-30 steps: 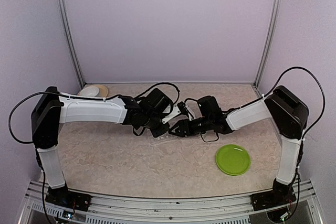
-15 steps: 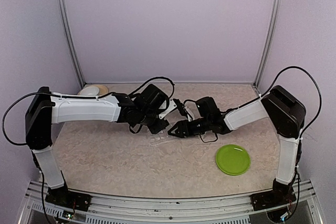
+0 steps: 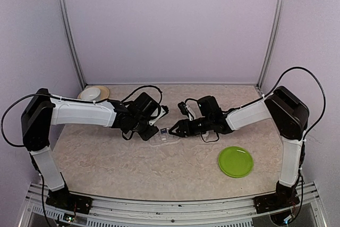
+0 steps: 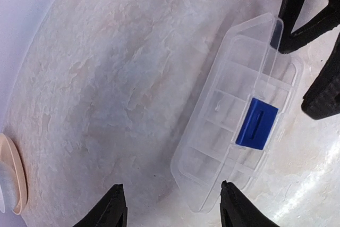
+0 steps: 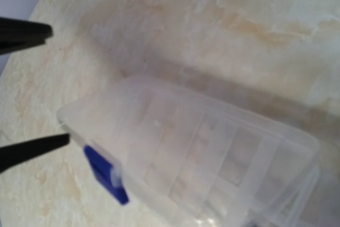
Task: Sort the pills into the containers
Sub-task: Adjust the lid of the pill container.
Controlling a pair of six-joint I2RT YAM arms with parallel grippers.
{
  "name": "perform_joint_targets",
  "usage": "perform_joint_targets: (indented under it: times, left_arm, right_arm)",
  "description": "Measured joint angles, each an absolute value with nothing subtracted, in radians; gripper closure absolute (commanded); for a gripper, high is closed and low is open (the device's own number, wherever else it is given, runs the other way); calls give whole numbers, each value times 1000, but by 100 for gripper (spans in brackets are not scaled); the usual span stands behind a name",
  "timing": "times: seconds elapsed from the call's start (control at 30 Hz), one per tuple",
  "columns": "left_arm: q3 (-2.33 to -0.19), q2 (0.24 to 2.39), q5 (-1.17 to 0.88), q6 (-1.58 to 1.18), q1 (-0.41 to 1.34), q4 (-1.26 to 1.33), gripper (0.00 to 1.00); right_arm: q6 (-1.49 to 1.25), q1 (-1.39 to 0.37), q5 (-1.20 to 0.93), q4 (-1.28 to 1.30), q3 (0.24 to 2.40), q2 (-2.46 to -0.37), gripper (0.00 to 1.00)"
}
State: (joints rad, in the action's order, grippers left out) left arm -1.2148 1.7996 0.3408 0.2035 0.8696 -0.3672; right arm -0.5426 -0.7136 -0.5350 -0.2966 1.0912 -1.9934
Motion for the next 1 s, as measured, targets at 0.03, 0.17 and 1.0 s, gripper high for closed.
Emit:
perform_joint_targets:
  times: [0.03, 0.17, 1.0]
  left_arm:
    - [-1208, 1801, 340, 201, 868, -366, 41]
    - [-1188, 1802, 336, 191, 862, -353, 41]
    - [-1178, 1806, 346, 179, 864, -318, 34]
  right_arm:
    - [-543, -714, -535, -297, 1091, -1994, 39]
    - [-543, -717, -539, -297, 1094, -2001, 40]
    - [-549, -731, -551, -308, 1125, -2034, 40]
